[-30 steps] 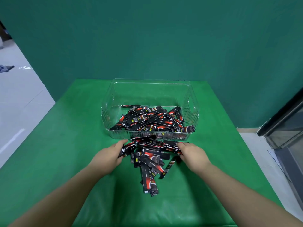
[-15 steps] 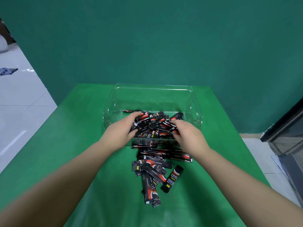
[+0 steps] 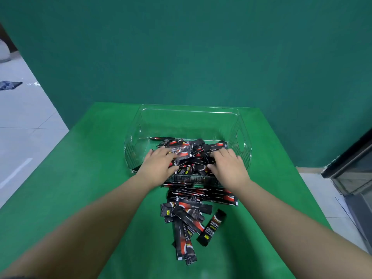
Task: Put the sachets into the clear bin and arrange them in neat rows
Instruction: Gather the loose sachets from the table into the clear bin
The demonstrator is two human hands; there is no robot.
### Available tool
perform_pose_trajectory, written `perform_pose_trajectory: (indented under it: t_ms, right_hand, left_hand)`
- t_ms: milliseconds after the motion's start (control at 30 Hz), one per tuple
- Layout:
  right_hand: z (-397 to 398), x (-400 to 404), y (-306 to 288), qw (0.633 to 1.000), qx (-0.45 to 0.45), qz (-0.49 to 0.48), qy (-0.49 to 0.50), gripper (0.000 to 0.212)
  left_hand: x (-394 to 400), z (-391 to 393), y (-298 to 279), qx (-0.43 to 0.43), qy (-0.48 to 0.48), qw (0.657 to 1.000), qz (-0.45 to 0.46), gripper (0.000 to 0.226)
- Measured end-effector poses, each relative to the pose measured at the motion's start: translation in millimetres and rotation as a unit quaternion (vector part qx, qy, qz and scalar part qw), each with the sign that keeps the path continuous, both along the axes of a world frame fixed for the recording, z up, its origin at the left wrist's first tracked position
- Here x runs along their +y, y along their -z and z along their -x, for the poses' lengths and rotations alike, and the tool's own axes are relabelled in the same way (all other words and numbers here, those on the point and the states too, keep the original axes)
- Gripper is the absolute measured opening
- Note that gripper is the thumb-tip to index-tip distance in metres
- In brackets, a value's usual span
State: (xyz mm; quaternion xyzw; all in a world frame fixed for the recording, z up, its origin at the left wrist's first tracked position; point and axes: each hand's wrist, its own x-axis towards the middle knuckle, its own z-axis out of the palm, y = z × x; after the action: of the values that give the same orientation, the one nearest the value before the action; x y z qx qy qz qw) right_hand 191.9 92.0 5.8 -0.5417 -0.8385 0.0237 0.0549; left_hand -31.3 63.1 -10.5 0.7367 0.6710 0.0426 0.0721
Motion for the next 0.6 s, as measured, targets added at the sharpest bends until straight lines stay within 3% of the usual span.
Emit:
perform_pose_trajectory:
  t_ms: [100, 367, 600]
  right_hand:
    - [-9.5, -16.7, 16.6, 1.000, -0.004, 0.026, -0.009, 0.037]
    - [-21.5, -51.7, 31.5, 0.998, 0.039, 0.041, -0.006, 0.038]
    - [-38.4, -84.5, 34.9, 0.998, 0.031, 0.023, -0.040, 0.049]
  left_hand:
    - [-19.7, 0.5, 8.3, -0.055, 0.023, 0.998, 0.013, 0.039]
    - [-55.6, -2.7, 13.3, -0.039, 0.034, 0.998, 0.021, 0.045]
    - [-93.6, -5.7, 14.4, 0.017, 0.097, 0.994, 0.040, 0.074]
